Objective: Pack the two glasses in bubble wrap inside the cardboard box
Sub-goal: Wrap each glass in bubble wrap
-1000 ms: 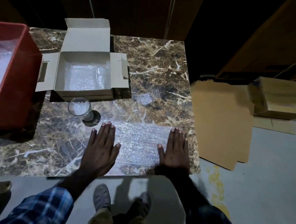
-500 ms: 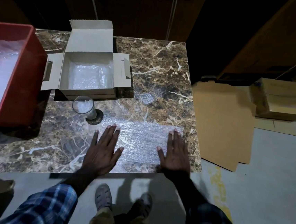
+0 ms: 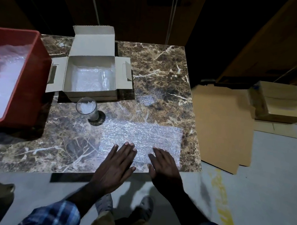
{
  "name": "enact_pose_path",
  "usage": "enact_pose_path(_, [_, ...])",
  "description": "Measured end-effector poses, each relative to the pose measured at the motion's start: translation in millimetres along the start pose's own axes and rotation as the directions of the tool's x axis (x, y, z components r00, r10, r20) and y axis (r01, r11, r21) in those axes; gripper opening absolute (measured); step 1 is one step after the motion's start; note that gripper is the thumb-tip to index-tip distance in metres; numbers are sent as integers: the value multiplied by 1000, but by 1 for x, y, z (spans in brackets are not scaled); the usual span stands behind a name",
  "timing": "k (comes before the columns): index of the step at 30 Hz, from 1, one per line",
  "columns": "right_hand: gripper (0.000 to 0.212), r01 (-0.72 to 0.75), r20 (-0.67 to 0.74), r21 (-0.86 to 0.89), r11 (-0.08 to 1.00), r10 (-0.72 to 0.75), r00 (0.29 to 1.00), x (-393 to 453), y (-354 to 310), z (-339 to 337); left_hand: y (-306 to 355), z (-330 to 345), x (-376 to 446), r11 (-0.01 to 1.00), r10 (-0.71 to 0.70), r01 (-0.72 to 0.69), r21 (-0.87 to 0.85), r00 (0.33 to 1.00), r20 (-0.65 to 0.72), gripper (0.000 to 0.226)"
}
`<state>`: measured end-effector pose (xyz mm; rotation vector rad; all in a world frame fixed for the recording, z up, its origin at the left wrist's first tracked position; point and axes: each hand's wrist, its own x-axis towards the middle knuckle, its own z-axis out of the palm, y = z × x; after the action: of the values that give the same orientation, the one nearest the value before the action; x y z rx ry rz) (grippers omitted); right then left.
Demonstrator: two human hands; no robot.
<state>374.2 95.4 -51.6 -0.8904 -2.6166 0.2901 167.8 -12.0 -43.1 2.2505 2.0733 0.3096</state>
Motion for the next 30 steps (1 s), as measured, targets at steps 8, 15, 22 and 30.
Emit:
enact_pose_path(8, [14, 9, -32, 4, 1000, -9, 999, 9, 4, -1, -6, 5, 6, 1000, 20, -19, 5, 998, -66, 49])
enact_pose_path(15, [18, 3, -121, 54, 999, 3, 993, 12, -6, -3, -6, 5, 14, 1000, 26, -24, 16, 983, -180, 36])
enact_pose_path(22, [18, -34, -76, -68, 997, 28, 997, 10, -1, -12, -6, 5, 19, 999, 1, -9, -34, 971, -240, 28])
enact_pose_path(30, [29, -257, -45, -187, 948, 253, 966, 22, 12, -31, -2, 0, 16, 999, -19, 8, -45, 969, -246, 24])
